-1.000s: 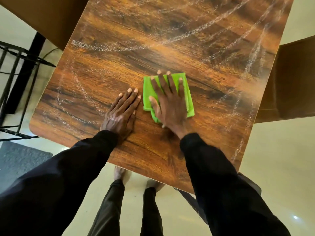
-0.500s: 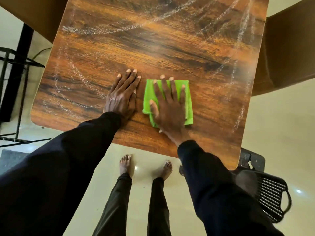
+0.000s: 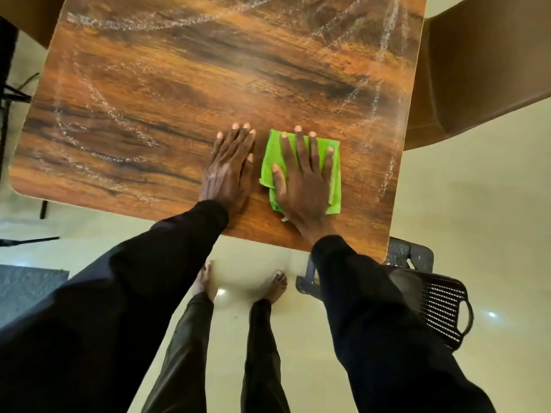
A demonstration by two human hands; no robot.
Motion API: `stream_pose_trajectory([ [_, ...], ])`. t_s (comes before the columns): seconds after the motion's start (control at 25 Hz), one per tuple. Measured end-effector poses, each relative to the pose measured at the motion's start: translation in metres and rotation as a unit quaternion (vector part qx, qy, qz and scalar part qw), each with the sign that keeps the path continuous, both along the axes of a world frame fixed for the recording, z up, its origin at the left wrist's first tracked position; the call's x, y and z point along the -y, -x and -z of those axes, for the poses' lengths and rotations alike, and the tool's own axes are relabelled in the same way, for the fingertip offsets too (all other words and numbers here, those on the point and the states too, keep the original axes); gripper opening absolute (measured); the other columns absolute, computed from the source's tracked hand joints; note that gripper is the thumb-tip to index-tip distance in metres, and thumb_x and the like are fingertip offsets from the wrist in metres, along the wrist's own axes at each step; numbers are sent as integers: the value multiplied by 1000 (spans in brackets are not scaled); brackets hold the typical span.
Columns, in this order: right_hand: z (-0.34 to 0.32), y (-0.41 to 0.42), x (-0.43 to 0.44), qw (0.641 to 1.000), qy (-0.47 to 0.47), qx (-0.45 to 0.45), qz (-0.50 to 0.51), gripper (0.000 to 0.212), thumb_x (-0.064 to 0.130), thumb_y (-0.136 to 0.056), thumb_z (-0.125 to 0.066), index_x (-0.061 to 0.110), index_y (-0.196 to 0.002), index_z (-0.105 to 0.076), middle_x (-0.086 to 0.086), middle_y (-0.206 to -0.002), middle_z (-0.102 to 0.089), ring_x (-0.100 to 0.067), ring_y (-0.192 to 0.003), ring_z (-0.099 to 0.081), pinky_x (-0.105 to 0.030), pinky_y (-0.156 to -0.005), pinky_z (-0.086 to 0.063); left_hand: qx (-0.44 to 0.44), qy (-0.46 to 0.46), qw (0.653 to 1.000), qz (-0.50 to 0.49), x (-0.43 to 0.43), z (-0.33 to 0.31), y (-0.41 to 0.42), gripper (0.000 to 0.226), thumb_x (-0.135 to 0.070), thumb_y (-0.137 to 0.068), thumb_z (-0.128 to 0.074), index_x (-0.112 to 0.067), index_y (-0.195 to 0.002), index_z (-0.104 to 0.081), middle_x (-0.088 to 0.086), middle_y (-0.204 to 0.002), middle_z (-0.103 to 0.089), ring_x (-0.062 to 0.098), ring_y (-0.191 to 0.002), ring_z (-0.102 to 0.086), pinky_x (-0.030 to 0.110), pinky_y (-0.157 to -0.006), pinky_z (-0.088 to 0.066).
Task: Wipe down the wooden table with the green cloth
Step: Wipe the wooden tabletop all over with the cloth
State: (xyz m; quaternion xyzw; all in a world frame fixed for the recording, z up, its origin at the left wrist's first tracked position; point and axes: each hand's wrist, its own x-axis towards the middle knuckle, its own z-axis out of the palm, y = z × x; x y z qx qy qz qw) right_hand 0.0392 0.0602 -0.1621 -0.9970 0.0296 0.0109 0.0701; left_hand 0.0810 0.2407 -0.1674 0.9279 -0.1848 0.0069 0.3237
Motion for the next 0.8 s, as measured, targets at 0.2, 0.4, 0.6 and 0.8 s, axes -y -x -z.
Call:
stream_pose_trajectory([
  [0.2, 7, 81, 48, 988, -7, -23, -149, 65, 51, -116, -36, 24, -174, -25, -6, -184, -11, -32, -171, -2, -67, -134, -9, 35, -52, 998, -9, 9, 3, 3, 49, -17, -111, -47, -4, -158, -45, 16, -169, -35, 33, -160, -29, 55, -132, -22],
  [0.4, 1, 26, 108, 1000, 10, -5, -4, 65, 49, -114, -31, 23, -174, -27, -5, -184, -13, -30, -171, -6, -64, -135, -7, 40, -95, 995, -5, 14, 1, 5, 53, -27, -112, -40, -6, -161, -40, 13, -172, -29, 30, -163, -23, 53, -133, -19],
  [0.6, 9, 37, 88, 993, -7, 0, -120, 67, 52, -113, -39, 24, -173, -27, -7, -184, -12, -34, -171, -6, -67, -134, -10, 53, -88, 995, -17, 17, 2, 5, 51, -23, -110, -45, -6, -159, -45, 13, -170, -34, 30, -161, -27, 54, -132, -22],
  [0.8, 8, 86, 150, 985, 21, -25, -167, 66, 55, -115, -31, 27, -174, -23, -6, -184, -9, -33, -171, -7, -68, -133, -14, 47, -88, 995, -17, 16, 5, 3, 53, -25, -110, -43, -6, -159, -43, 13, -170, -33, 30, -161, -27, 53, -133, -21],
])
